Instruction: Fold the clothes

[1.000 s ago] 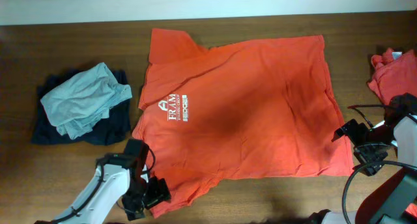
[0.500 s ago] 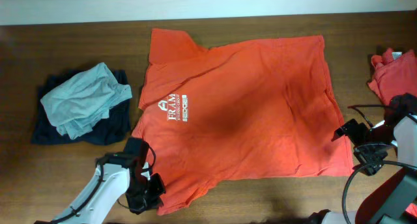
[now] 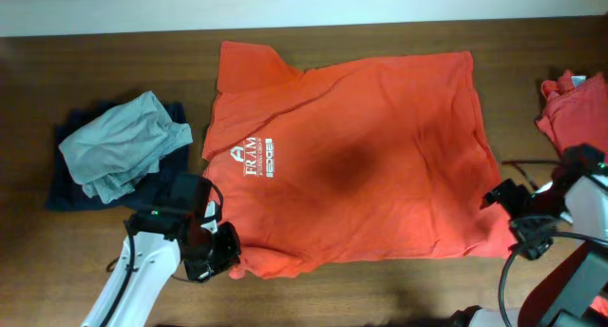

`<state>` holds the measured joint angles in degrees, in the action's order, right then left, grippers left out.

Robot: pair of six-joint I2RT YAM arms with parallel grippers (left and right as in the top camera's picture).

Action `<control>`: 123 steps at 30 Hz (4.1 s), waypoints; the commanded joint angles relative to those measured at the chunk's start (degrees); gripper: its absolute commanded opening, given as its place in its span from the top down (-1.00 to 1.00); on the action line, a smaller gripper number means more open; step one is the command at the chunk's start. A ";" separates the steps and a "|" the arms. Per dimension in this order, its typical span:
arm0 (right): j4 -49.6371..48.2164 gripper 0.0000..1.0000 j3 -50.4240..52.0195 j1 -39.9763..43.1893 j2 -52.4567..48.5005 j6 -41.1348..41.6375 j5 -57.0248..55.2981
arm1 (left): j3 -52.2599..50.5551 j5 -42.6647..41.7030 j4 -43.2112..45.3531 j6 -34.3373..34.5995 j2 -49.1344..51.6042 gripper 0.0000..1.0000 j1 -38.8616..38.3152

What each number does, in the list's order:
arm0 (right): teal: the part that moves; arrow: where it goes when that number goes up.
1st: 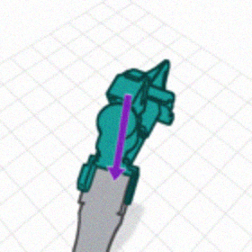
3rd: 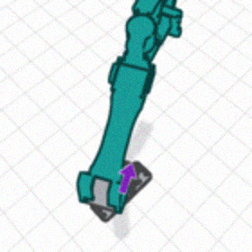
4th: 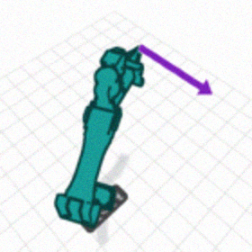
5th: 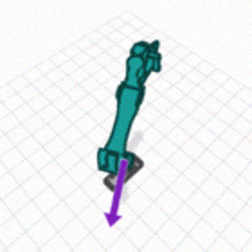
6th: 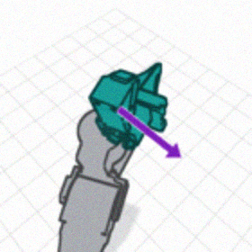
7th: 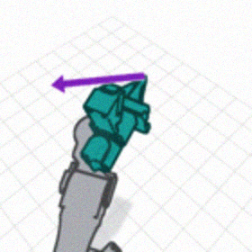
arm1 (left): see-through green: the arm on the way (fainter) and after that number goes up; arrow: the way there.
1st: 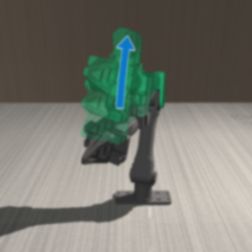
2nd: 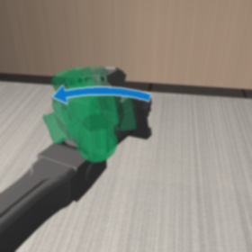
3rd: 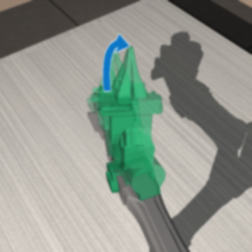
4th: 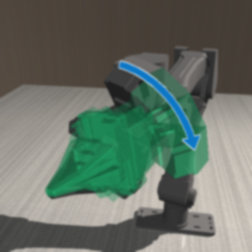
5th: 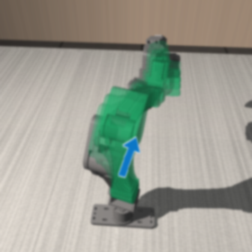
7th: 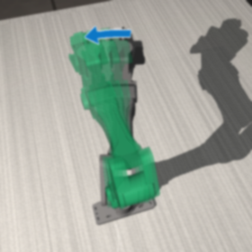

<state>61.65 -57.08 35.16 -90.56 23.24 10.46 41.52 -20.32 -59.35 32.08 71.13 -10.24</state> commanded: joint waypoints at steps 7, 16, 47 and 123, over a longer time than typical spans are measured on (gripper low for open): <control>-1.49 -0.98 2.89 6.80 -1.88 3.43 -2.71 | 1.29 1.27 -0.92 -2.19 -0.76 0.99 0.28; -9.14 -0.81 8.35 10.95 -2.62 4.24 -0.31 | 1.29 1.27 -0.04 -2.19 -0.76 0.97 0.28; -1.36 0.92 8.39 11.04 14.36 2.47 -2.38 | 5.31 4.24 -5.27 -3.54 -1.11 1.00 0.28; -43.98 0.39 4.87 -3.32 0.79 8.74 15.52 | 8.33 22.43 30.21 -15.93 8.85 0.25 0.28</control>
<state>18.61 -51.22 32.18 -89.58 31.81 23.44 49.01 1.10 -29.87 16.73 79.64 -10.24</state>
